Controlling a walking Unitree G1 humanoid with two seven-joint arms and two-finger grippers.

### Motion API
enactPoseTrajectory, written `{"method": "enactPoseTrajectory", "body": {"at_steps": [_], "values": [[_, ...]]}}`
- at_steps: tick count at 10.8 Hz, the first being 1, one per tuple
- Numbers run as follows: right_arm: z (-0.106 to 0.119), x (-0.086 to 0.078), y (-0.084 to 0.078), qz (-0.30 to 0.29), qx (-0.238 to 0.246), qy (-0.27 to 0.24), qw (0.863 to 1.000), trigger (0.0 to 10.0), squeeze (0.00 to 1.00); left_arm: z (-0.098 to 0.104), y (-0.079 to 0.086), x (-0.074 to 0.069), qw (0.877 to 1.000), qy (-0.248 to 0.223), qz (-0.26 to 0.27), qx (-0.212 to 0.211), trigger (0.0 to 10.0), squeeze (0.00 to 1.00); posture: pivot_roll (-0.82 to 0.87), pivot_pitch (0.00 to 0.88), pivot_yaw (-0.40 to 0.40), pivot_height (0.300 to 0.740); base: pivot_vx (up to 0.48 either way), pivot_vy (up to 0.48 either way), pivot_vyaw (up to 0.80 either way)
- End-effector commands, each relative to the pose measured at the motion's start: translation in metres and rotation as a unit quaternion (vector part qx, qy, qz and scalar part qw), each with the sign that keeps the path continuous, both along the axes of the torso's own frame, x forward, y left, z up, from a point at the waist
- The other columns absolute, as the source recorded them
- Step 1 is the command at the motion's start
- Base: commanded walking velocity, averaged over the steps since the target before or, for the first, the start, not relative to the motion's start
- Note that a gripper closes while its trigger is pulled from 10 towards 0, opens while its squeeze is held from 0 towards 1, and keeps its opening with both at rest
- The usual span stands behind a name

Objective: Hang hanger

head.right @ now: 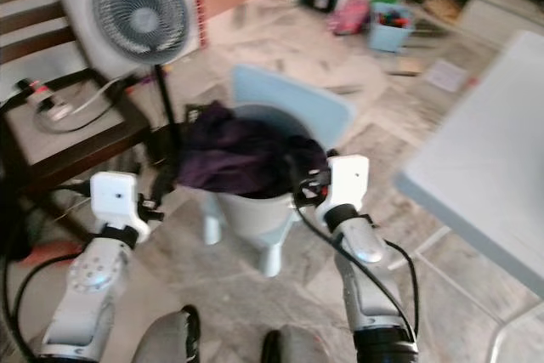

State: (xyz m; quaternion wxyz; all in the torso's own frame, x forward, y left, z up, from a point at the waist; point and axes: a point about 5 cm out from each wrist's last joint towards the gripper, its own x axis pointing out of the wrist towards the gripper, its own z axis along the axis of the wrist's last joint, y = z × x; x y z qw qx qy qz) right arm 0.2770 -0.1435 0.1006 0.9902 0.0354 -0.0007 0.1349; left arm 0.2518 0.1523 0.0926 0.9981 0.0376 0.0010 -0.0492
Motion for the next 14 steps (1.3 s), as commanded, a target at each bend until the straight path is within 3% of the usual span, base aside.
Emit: {"method": "enactPoseTrajectory", "body": {"at_steps": [1,4,8,14], "values": [[0.0002,-0.0021,-0.0063,-0.006,-0.008,-0.003,1.0,10.0,0.0,0.0015,-0.0052,-0.0012,1.0,-0.001,-0.005,-0.002,10.0,0.0,-0.02,0.123,-0.09,0.74,0.0,-0.364,0.0],[-0.0025,-0.0044,-0.0064,-0.004,-0.012,0.001,1.0,10.0,0.0,0.0012,-0.0055,-0.0014,1.0,0.001,-0.007,-0.001,10.0,0.0,-0.02,0.127,-0.09,0.74,0.0,-0.339,0.0],[-0.0018,-0.0026,-0.0051,0.005,-0.015,0.0,1.0,10.0,0.0,0.0015,-0.0033,0.0009,1.0,-0.001,0.003,0.001,10.0,0.0,-0.02,0.125,-0.094,0.74,0.0,0.0,0.0],[-0.0001,-0.0003,-0.0065,0.014,-0.025,-0.008,1.0,10.0,0.0,-0.0021,0.0033,0.0038,0.999,0.009,0.035,-0.025,10.0,0.0,-0.02,0.117,-0.101,0.74,0.0,0.0,0.73]]}}
